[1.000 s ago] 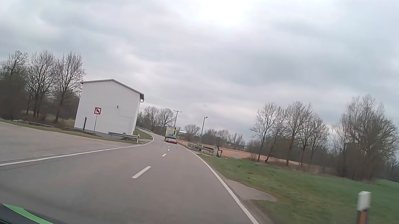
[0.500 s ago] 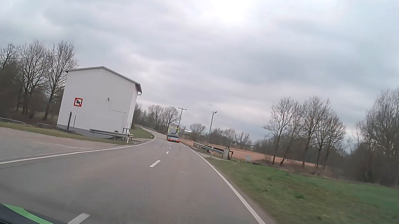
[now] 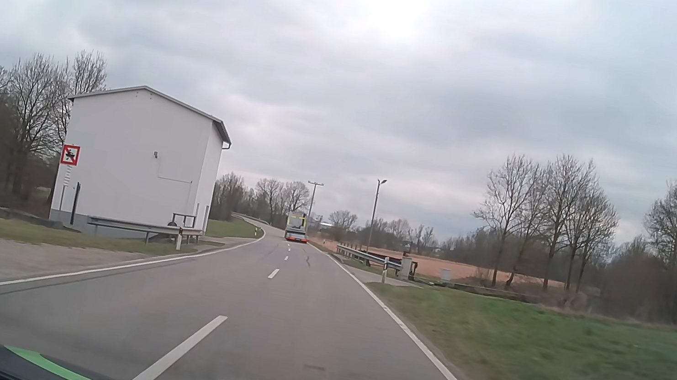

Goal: Follow the waypoints while adhering to traffic rules and regulations

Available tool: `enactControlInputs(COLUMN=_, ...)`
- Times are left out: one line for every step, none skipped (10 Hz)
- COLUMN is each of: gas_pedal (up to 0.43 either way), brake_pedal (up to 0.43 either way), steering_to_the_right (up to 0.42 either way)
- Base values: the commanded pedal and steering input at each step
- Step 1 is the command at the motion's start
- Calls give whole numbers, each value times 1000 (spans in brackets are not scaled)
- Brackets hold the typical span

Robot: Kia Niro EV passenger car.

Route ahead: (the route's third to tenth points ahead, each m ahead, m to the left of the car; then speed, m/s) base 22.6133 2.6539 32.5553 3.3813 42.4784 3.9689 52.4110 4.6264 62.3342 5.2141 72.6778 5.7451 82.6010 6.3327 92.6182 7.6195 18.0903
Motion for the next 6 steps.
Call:
enactControlInputs(gas_pedal=98, brake_pedal=0, steering_to_the_right=-8)
enactControlInputs(gas_pedal=98, brake_pedal=0, steering_to_the_right=-7)
enactControlInputs(gas_pedal=87, brake_pedal=0, steering_to_the_right=-7)
enactControlInputs(gas_pedal=87, brake_pedal=0, steering_to_the_right=-7)
enactControlInputs(gas_pedal=79, brake_pedal=0, steering_to_the_right=-7)
enactControlInputs(gas_pedal=79, brake_pedal=0, steering_to_the_right=-7)
